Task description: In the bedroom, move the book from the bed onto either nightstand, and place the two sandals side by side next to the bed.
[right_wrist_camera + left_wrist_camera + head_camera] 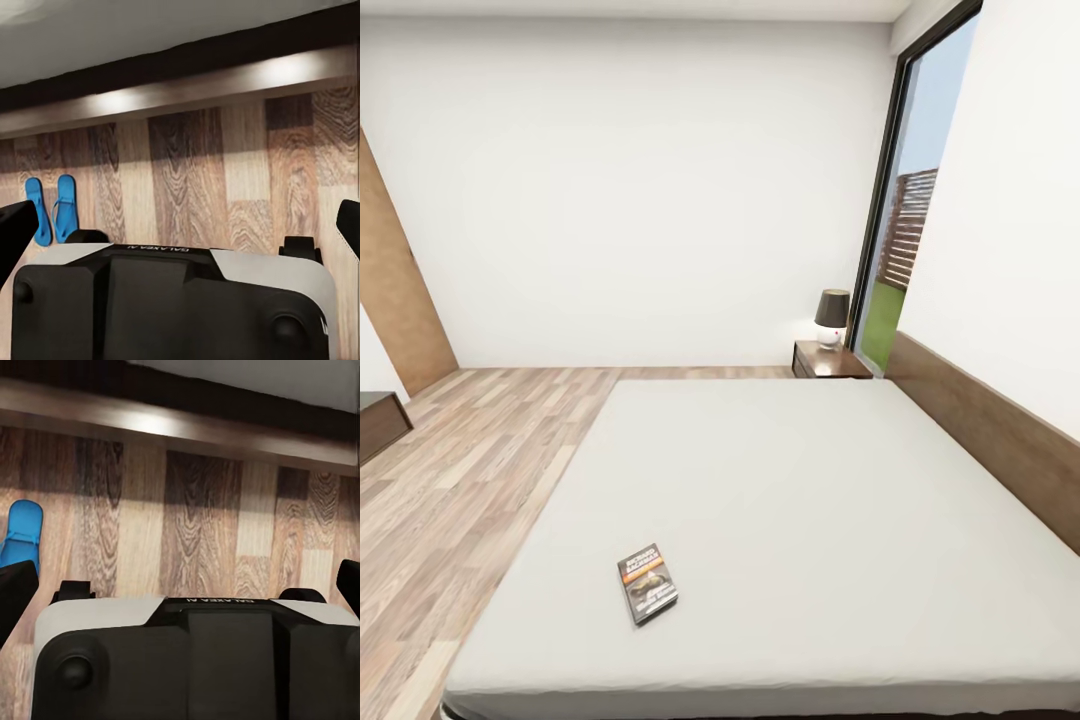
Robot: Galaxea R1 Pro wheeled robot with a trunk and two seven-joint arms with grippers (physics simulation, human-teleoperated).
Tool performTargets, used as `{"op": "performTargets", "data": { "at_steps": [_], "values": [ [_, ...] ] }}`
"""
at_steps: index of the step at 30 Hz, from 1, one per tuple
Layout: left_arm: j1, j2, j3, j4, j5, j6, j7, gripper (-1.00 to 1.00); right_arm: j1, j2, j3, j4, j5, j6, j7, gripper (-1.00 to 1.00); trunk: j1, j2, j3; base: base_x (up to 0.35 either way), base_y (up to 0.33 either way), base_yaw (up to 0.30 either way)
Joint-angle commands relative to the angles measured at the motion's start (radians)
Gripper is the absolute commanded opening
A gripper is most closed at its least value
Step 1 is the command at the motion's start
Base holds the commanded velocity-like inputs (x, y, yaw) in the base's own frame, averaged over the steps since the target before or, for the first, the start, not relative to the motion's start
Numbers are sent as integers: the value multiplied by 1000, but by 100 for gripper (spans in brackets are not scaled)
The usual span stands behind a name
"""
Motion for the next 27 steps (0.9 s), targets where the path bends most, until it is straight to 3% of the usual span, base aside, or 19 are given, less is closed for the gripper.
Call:
{"op": "performTargets", "data": {
  "at_steps": [1,9,27],
  "values": [
    [-1,0,5,1,0,-2,-4,100,-2,0,4,5,-7,-7,5,100,1,-1,-2,123,-52,0],
    [-1,0,5,1,-1,-2,-4,100,-2,0,4,5,-6,-7,5,100,1,-1,-2,46,-20,0],
    [-1,0,5,1,-1,-2,-4,100,-2,0,4,5,-6,-7,5,100,1,-1,-2,176,-48,0]
  ]
}}
